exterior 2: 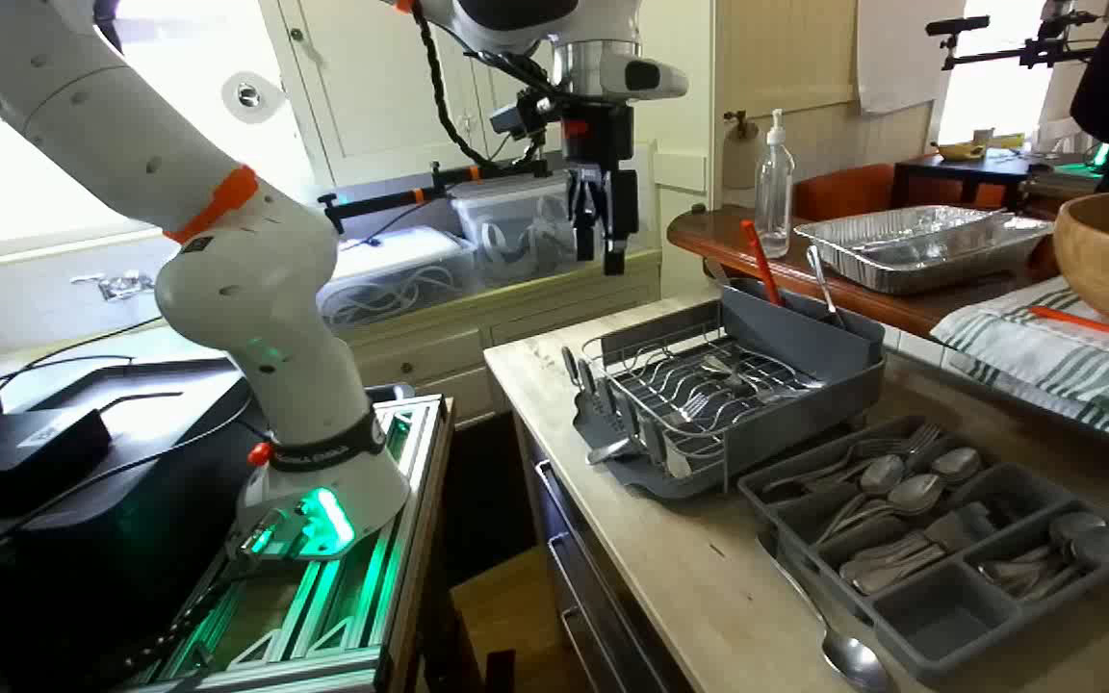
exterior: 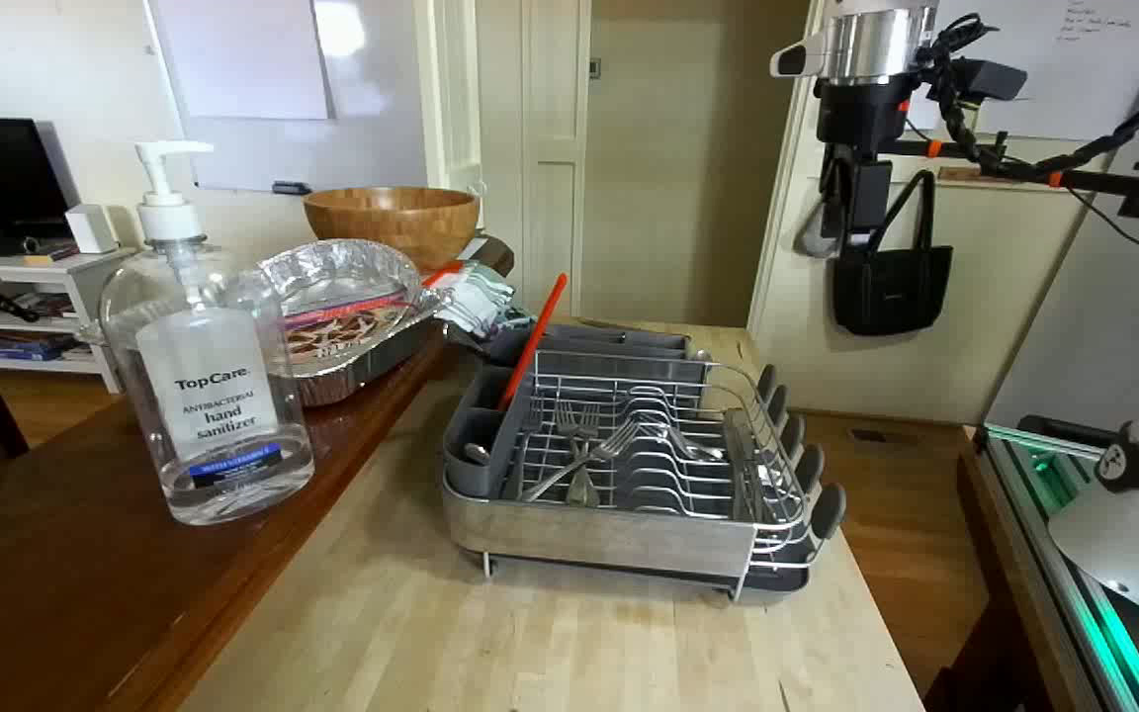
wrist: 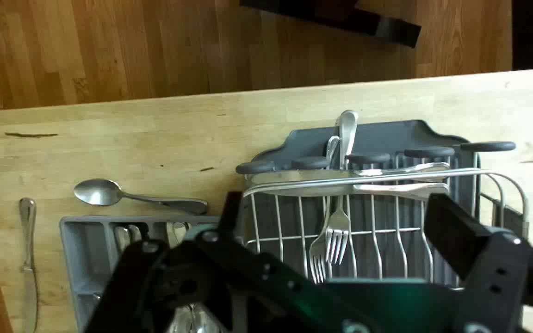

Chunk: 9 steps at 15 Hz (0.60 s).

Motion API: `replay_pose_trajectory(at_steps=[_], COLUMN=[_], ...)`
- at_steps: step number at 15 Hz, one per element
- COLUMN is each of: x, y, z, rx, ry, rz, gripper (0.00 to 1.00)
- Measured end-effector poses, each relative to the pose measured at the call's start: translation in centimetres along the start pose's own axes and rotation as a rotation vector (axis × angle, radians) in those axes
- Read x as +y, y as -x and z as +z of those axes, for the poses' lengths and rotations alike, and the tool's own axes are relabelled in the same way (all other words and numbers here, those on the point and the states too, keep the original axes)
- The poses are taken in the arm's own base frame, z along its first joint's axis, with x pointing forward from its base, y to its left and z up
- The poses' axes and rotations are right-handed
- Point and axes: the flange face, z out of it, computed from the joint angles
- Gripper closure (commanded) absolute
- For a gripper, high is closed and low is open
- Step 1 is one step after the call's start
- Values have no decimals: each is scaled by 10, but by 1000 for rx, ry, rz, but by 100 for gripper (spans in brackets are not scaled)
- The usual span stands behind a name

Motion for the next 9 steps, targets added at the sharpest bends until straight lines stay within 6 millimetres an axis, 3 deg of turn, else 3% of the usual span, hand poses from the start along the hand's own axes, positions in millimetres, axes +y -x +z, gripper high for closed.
replay_pose_trajectory(at_steps=[9], x=[10], y=[-3], z=[-5], rx=[19], ry=[-19], rz=[23], gripper=[0])
